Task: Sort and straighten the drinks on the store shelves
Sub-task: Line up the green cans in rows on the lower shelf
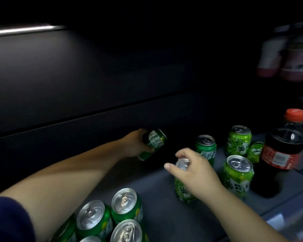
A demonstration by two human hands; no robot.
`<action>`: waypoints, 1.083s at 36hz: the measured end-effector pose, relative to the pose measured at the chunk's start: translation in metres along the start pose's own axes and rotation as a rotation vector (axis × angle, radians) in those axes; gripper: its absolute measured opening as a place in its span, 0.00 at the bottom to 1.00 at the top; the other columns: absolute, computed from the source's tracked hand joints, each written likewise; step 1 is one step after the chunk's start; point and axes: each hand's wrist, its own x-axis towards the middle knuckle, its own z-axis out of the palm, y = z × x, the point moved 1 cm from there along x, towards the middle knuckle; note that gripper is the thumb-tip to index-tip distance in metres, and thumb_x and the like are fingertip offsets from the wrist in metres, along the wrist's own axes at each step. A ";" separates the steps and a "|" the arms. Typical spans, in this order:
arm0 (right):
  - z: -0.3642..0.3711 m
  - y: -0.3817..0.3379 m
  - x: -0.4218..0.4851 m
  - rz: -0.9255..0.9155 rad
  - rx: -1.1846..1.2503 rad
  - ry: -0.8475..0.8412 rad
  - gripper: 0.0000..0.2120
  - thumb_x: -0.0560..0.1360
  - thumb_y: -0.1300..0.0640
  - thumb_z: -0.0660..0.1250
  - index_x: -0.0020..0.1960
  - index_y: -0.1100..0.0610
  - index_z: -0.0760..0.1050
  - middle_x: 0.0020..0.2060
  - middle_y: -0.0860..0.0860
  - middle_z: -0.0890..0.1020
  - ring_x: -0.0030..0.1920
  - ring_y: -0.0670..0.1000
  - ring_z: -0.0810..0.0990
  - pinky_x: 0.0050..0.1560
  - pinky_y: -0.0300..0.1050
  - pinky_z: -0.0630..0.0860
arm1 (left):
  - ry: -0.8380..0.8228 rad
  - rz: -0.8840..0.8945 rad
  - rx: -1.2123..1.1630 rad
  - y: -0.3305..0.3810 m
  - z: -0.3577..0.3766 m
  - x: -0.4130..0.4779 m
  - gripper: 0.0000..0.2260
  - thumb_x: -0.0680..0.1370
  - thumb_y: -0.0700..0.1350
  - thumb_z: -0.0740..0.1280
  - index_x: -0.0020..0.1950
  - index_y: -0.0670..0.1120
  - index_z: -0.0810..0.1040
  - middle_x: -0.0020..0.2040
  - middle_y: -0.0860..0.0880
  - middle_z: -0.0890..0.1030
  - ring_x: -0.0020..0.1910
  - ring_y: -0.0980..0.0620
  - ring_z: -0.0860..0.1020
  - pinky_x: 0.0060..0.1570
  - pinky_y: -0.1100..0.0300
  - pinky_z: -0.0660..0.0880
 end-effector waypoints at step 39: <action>-0.013 0.001 -0.063 -0.205 0.126 -0.408 0.30 0.66 0.55 0.82 0.60 0.43 0.69 0.51 0.41 0.78 0.56 0.49 0.79 0.61 0.54 0.77 | 0.053 -0.164 0.645 0.027 0.046 -0.254 0.57 0.59 0.78 0.62 0.82 0.55 0.46 0.82 0.52 0.47 0.80 0.50 0.50 0.78 0.46 0.48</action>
